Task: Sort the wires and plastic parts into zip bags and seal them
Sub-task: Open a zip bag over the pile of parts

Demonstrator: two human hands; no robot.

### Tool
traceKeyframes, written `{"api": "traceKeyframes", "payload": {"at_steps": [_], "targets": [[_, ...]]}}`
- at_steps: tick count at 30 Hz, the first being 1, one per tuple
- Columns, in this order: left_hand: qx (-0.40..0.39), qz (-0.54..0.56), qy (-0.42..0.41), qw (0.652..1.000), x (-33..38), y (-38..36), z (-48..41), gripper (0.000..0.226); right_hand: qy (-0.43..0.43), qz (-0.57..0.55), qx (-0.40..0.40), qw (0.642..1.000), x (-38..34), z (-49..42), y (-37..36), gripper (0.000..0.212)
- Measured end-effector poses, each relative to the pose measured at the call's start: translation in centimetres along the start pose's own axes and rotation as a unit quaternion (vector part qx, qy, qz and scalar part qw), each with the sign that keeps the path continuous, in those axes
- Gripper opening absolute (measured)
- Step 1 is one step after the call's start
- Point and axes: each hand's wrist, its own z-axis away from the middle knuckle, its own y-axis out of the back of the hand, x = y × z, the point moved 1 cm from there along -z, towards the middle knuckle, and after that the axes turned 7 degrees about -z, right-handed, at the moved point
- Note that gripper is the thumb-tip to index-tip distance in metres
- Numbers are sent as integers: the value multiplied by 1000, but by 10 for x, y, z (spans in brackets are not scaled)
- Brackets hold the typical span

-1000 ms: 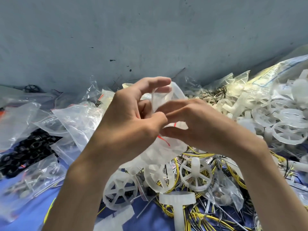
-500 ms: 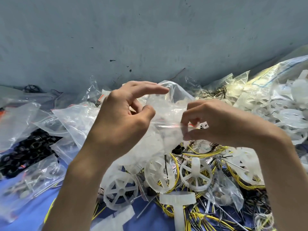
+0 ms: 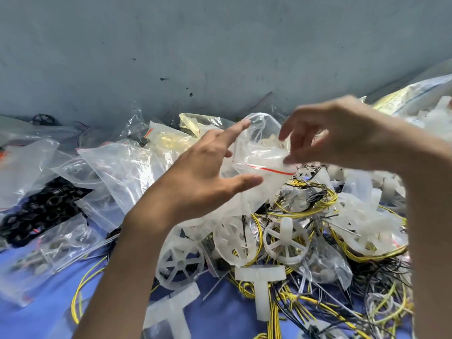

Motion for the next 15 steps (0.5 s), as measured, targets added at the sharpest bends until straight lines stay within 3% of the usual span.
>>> {"api": "traceKeyframes", "payload": {"at_steps": [3, 7, 11, 15], "targets": [[-9, 2, -10, 1000, 1, 3, -1, 60, 57, -28, 114, 992, -12, -11, 10, 7], [-20, 19, 2, 1000, 0, 6, 1, 55, 99, -31, 115, 988, -24, -1, 10, 9], [-7, 46, 20, 999, 0, 10, 2, 61, 25, 43, 2, 999, -21, 18, 5, 29], [-2, 41, 19, 999, -1, 11, 5, 61, -58, 138, -189, 970, -6, 50, -12, 26]]}}
